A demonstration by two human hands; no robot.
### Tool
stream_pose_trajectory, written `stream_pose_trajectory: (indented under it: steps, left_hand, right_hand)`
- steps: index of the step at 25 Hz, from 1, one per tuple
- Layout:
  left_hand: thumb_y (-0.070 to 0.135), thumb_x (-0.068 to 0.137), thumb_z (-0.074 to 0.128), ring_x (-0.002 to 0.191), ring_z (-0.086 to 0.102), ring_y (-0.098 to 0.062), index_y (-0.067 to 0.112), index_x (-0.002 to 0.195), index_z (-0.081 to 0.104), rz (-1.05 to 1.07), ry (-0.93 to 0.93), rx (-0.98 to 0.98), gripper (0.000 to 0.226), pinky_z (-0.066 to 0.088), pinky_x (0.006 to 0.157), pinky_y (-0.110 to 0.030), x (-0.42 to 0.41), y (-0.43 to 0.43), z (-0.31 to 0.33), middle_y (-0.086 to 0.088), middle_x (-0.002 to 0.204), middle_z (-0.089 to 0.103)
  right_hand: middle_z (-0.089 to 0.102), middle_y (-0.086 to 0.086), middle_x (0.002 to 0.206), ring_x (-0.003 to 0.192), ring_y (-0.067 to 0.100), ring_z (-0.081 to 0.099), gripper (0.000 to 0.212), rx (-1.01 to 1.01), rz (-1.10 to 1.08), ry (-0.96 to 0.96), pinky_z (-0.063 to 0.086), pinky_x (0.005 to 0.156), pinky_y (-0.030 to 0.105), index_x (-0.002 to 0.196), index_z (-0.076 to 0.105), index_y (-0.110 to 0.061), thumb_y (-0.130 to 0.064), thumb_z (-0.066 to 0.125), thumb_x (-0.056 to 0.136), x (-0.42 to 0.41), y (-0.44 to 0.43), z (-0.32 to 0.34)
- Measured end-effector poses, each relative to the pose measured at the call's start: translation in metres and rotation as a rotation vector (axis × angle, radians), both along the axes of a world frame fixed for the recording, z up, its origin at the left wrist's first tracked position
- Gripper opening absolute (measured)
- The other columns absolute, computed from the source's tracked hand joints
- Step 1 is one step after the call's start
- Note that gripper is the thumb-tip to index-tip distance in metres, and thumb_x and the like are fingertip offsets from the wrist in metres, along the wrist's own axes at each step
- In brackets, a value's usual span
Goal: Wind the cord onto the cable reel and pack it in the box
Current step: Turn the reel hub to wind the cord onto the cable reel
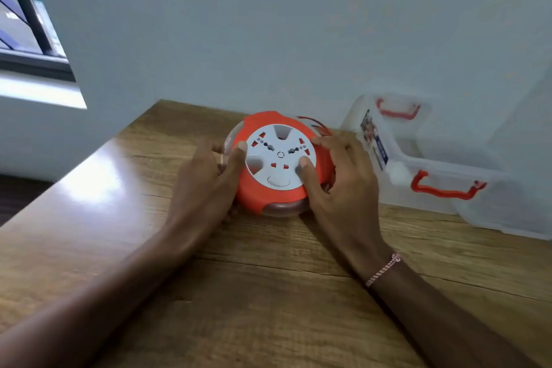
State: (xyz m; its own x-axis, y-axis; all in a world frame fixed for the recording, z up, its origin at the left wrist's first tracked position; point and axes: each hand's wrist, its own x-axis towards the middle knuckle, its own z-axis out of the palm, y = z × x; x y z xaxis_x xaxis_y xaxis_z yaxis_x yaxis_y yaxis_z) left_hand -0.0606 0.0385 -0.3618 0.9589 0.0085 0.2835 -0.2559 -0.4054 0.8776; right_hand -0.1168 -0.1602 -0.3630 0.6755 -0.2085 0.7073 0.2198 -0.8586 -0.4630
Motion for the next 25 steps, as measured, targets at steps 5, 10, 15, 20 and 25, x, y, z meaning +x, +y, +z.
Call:
stream_pose_trajectory:
  steps: [5, 10, 15, 20, 25]
  left_hand:
    - [0.063, 0.105, 0.047, 0.058, 0.076, -0.031, 0.031, 0.122, 0.059, -0.146, -0.033, -0.306, 0.038, 0.058, 0.044, -0.04, -0.025, -0.009, 0.009, -0.004, 0.086, 0.081]
    - [0.056, 0.105, 0.051, 0.082, 0.079, -0.012, 0.043, 0.115, 0.067, -0.137, -0.299, -0.376, 0.023, 0.063, 0.064, -0.041, -0.03, -0.01, 0.036, 0.011, 0.095, 0.081]
    - [0.052, 0.106, 0.054, 0.082, 0.081, -0.023, 0.037, 0.125, 0.069, -0.269, -0.417, -0.32, 0.028, 0.066, 0.066, -0.058, -0.02, -0.021, 0.053, 0.0, 0.096, 0.081]
    - [0.063, 0.1, 0.053, 0.074, 0.081, -0.022, 0.028, 0.131, 0.068, -0.238, -0.498, -0.225, 0.05, 0.065, 0.06, -0.055, -0.007, -0.016, 0.037, -0.004, 0.088, 0.081]
    - [0.055, 0.103, 0.053, 0.076, 0.081, -0.013, 0.041, 0.124, 0.067, -0.297, -0.483, -0.252, 0.03, 0.067, 0.059, -0.041, -0.015, -0.018, 0.033, 0.012, 0.096, 0.082]
  right_hand:
    - [0.059, 0.003, 0.131, 0.119, 0.018, 0.056, 0.045, -0.012, 0.046, -0.122, 0.057, 0.093, 0.038, 0.134, 0.06, -0.017, -0.043, 0.065, 0.098, -0.019, 0.006, 0.02]
    - [0.056, 0.0, 0.129, 0.113, 0.017, 0.058, 0.047, -0.05, 0.099, -0.117, 0.06, 0.086, 0.037, 0.133, 0.059, -0.022, -0.048, 0.068, 0.094, -0.034, -0.003, 0.044]
    - [0.057, 0.013, 0.136, 0.116, 0.03, 0.055, 0.059, -0.683, -0.069, -0.254, 0.054, 0.086, 0.047, 0.143, 0.052, -0.027, -0.027, 0.076, 0.09, -0.044, -0.017, 0.069]
    - [0.063, 0.013, 0.134, 0.11, 0.031, 0.061, 0.086, -0.921, -0.062, -0.119, 0.054, 0.082, 0.042, 0.152, 0.045, -0.034, -0.021, 0.087, 0.078, -0.046, -0.014, 0.066]
    - [0.065, 0.01, 0.135, 0.113, 0.03, 0.065, 0.084, -0.835, -0.029, -0.051, 0.059, 0.085, 0.043, 0.15, 0.047, -0.029, -0.041, 0.085, 0.077, -0.05, -0.006, 0.064]
